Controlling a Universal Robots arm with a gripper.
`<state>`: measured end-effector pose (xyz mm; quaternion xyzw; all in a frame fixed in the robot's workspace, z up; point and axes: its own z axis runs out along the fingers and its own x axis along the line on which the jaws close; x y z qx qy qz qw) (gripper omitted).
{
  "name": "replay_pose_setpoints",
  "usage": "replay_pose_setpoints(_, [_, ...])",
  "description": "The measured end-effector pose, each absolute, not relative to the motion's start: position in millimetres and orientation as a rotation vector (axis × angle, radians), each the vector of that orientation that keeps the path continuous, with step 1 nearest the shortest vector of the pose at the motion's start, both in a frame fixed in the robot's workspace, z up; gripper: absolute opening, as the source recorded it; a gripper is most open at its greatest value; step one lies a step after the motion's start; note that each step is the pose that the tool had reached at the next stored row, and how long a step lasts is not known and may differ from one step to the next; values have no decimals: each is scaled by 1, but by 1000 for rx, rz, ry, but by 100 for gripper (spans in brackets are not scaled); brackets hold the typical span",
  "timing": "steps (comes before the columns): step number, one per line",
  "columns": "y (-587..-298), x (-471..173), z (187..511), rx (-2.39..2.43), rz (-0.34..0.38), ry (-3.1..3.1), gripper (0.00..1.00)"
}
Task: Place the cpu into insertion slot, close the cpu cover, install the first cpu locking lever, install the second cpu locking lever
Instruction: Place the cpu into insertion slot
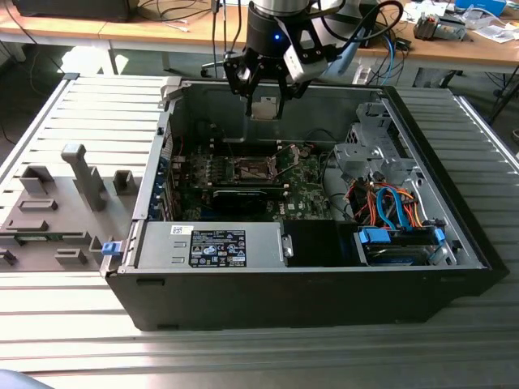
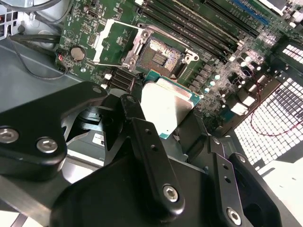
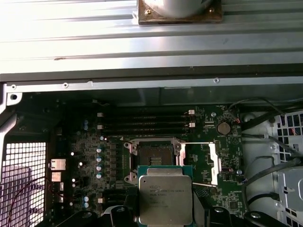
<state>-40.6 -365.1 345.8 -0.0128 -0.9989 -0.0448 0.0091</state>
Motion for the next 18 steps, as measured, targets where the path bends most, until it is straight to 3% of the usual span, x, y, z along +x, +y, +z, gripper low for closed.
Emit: replay_pose_setpoints(18, [-365,-41,341,-40,-140,-3120,54])
